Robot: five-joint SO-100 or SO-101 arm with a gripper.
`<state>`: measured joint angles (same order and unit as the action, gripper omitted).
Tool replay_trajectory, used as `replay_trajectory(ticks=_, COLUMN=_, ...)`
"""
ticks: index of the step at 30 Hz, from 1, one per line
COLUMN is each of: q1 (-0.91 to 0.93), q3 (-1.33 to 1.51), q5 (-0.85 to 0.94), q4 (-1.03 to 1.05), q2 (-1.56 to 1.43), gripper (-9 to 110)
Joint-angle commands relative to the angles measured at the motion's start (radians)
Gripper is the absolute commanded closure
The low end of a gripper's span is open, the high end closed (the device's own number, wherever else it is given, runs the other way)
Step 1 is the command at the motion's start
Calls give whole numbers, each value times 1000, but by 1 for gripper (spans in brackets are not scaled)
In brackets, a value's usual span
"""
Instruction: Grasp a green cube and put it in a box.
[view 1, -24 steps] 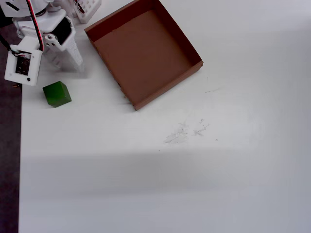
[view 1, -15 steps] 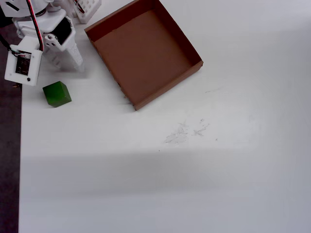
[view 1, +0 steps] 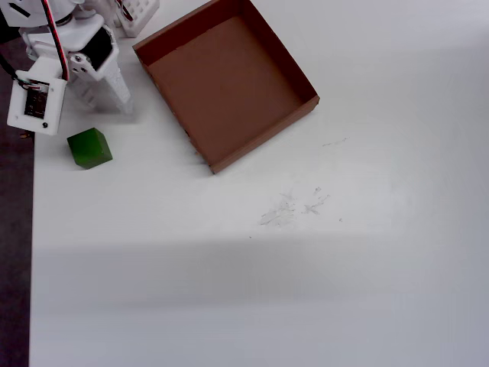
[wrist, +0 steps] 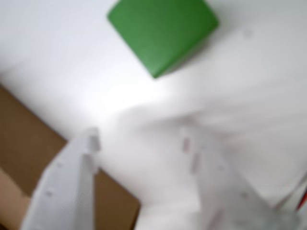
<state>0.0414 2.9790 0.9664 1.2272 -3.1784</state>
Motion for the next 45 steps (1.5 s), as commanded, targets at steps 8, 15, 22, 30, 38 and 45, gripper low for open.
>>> replay_trajectory(ticks=8, q1=-5, q3=-6, q5=-5, q4=2, q2=-6, gripper=78)
replay_trajectory(ticks=15, q1=-3, q3=-6, q5=-5, q4=2, q2=-6, gripper=78)
replay_trajectory(ticks=22, q1=-21, q3=-6, q5=-5, q4=2, q2=-6, gripper=78)
replay_trajectory(ticks=30, q1=-6, q3=-9, q5=6, q4=-222, q2=107, gripper=78)
replay_trajectory(ticks=38, q1=91, q3=-106, q5=8, q4=-268, q2=181, gripper=76)
replay_trajectory(ticks=45, q1=100, q3=-222, q5=158, q4=-80, q2=218, gripper=72)
